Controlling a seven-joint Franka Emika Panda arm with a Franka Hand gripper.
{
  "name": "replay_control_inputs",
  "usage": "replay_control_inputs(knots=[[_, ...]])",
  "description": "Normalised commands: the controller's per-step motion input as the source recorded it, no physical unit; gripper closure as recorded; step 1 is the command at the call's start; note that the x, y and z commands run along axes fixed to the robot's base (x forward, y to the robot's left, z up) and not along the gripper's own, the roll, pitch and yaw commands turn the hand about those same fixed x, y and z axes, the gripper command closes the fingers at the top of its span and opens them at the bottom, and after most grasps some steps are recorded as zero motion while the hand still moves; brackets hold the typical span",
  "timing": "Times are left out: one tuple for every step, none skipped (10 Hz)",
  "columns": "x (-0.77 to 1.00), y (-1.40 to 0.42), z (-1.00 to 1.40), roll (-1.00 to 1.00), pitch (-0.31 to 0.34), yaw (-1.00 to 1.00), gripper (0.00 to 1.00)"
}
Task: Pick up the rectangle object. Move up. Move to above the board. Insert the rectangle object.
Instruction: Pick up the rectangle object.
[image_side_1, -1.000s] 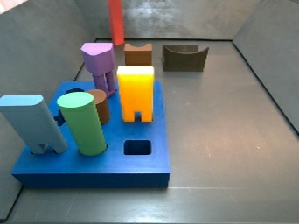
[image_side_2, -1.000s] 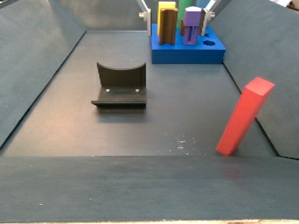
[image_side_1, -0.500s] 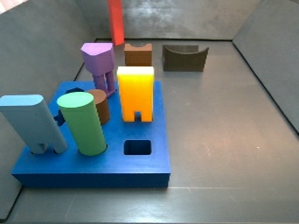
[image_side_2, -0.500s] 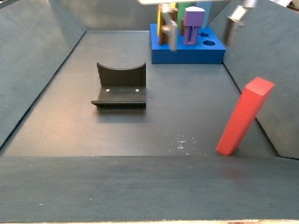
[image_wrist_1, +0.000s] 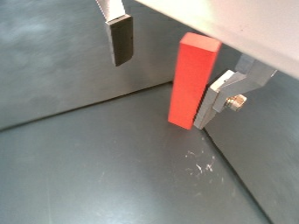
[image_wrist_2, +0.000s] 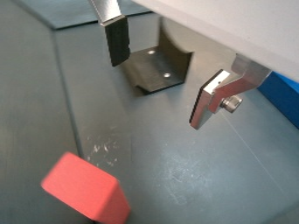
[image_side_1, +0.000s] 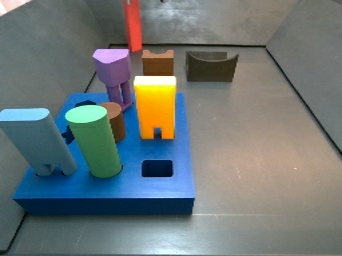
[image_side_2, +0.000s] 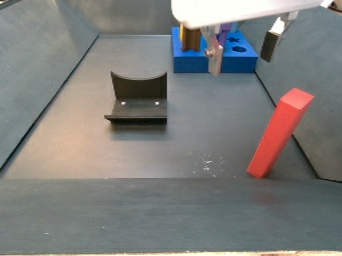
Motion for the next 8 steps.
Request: replay_control_inputs(knots=[[-0.10,0.23,-0.12,0.12,-0.003,0.85,0.00],[-0.15,0.30,-0.11,0.14,0.000,0.74,0.00],[-0.23,0.35,-0.08,0.16,0.000,0.61,0.00],[-0.30,0.43,-0.04,0.17,0.050,0.44,0.00],[-0.33,0.48,-0.03,0.17,0.059,0.38,0.00],[-0.32,0.52,0.00,0.14,0.076,0.36,0.00],[-0.26,0.47,0.00,0.12,0.069,0.36,0.00],[-0.13,0.34,-0.01,0.15,0.074,0.36,0.00]])
